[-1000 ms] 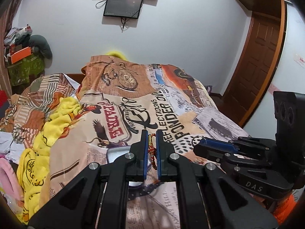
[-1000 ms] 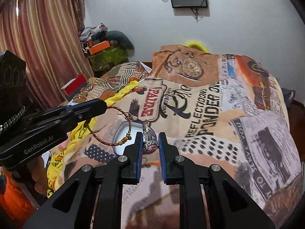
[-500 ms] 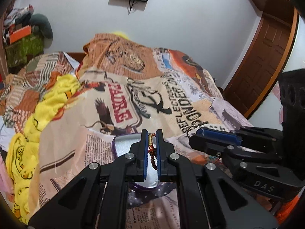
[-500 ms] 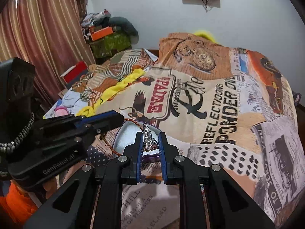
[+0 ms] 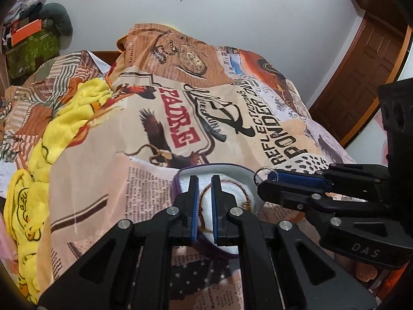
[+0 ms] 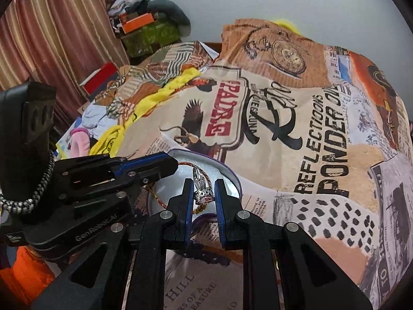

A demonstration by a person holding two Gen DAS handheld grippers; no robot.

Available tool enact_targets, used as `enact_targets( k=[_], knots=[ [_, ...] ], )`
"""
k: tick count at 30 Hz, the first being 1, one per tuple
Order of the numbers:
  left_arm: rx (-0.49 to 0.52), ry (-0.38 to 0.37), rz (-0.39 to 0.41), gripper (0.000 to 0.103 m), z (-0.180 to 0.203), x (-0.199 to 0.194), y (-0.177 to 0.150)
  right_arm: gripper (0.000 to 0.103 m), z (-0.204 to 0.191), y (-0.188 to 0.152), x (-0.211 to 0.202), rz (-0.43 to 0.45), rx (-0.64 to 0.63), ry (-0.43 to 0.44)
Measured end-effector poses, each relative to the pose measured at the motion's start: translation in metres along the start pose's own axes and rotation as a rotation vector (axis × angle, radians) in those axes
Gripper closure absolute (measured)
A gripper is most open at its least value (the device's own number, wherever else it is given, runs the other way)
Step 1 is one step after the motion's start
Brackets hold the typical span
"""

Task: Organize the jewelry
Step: 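Open both tools to drop the pendant and bracelet into the heart tin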

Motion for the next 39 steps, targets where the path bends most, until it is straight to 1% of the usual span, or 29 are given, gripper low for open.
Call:
enact_targets(
  k=[3,6,12,14,17,22,24,25,28,30,32,34,39],
  knots=[
    [-0.004,0.003,-0.005,0.097,-0.005,-0.004,0.000,0.089,-0.002,0.000,0.004,-0.015,-0.004,0.007],
    [0.003,0.032,0.014,0.097,-0.011,-0.012,0.002,0.089,-0.005,0.001,0.008,-0.029,-0.013,0.013],
    [0.034,0.096,0.052,0.090,-0.020,-0.024,0.003,0.089,-0.012,0.001,0.022,-0.071,-0.022,0.042],
    [0.037,0.112,0.062,0.084,-0.023,-0.027,0.003,0.088,-0.015,-0.001,0.027,-0.087,-0.028,0.046],
    [0.033,0.123,0.067,0.078,-0.027,-0.031,0.002,0.088,-0.019,-0.004,0.029,-0.098,-0.039,0.054],
    [0.027,0.137,0.070,0.077,-0.028,-0.035,0.000,0.088,-0.022,-0.003,0.026,-0.103,-0.063,0.043],
    [0.028,0.146,0.076,0.076,-0.027,-0.038,0.000,0.087,-0.022,-0.002,0.025,-0.104,-0.072,0.024],
    [0.030,0.149,0.081,0.074,-0.026,-0.040,0.000,0.086,-0.021,-0.001,0.024,-0.104,-0.073,0.019],
    [0.030,0.154,0.102,0.067,-0.023,-0.049,0.001,0.079,-0.019,0.002,0.016,-0.090,-0.069,0.002],
    [0.030,0.154,0.115,0.064,-0.020,-0.054,0.002,0.069,-0.016,0.004,0.008,-0.073,-0.064,-0.021],
    [0.031,0.155,0.138,0.058,-0.016,-0.061,0.004,0.066,-0.013,0.006,-0.001,-0.051,-0.060,-0.043],
    [0.035,0.156,0.157,0.054,-0.011,-0.066,0.005,0.065,-0.011,0.007,-0.009,-0.036,-0.056,-0.056],
    [0.062,0.144,0.183,0.053,0.007,-0.079,0.005,0.065,-0.001,0.008,-0.038,0.020,-0.035,-0.076]
  ],
)
Point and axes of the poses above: each gripper's, at about its wrist camera, not at the fingertips, and x roughly the way its jaws point, z to its right, y to its top, the point moved 10 cm from there along x, roughly the way its jaws point, and after that the axes turned 15 degrees about -x, right-handed, at the moved point
